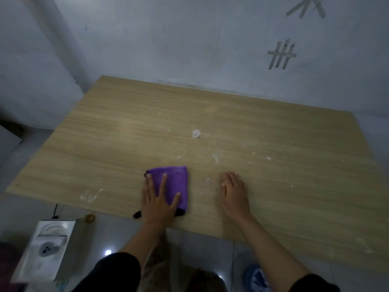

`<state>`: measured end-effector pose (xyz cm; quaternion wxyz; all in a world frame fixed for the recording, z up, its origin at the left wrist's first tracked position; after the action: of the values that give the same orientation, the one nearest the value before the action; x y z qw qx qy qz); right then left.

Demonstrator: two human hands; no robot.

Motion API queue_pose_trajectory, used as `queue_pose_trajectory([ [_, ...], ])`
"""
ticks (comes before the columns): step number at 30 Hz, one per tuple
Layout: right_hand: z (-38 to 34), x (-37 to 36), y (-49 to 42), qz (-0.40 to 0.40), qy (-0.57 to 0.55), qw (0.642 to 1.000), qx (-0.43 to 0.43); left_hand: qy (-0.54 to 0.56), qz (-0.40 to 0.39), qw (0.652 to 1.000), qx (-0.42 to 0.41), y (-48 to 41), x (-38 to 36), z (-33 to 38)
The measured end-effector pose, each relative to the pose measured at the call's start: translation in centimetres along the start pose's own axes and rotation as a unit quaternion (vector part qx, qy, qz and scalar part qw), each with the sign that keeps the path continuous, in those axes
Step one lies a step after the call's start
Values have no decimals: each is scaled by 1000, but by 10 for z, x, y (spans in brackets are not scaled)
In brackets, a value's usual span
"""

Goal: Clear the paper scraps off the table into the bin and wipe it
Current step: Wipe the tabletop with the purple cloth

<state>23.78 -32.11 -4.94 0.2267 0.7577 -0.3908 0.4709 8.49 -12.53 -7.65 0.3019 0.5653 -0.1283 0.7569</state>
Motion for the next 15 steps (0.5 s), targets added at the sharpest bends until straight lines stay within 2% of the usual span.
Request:
queue_pose_trajectory([
  [3,8,8,13,9,-6,1000,-4,25,39,996,72,-7,21,-41],
  [6,1,18,20,39,-41,998,6,29,17,995,97,1,17,-36],
  [9,-27,21,25,54,-119,991,41,83,8,996,35,25,7,17],
  [11,-47,12,32,45,-142,986,73,180,-31,983,-32,43,-2,59],
  [13,-54,-6,40,16,-134,988,74,322,-81,943,-26,45,-3,83],
  [15,-55,-25,48,1,-89,993,82,390,-66,918,-5,34,8,85],
])
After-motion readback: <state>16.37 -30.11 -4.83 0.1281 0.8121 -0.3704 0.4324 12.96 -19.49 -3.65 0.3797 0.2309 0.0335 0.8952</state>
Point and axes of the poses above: each hand's wrist, its own y-axis away from the middle knuckle, its own x-axis out of the back of the hand, z = x × y, the point moved 8 cm from there along -y, towards the middle knuckle, and after that the axes turned 10 degrees about x, right-handed, at the moved point
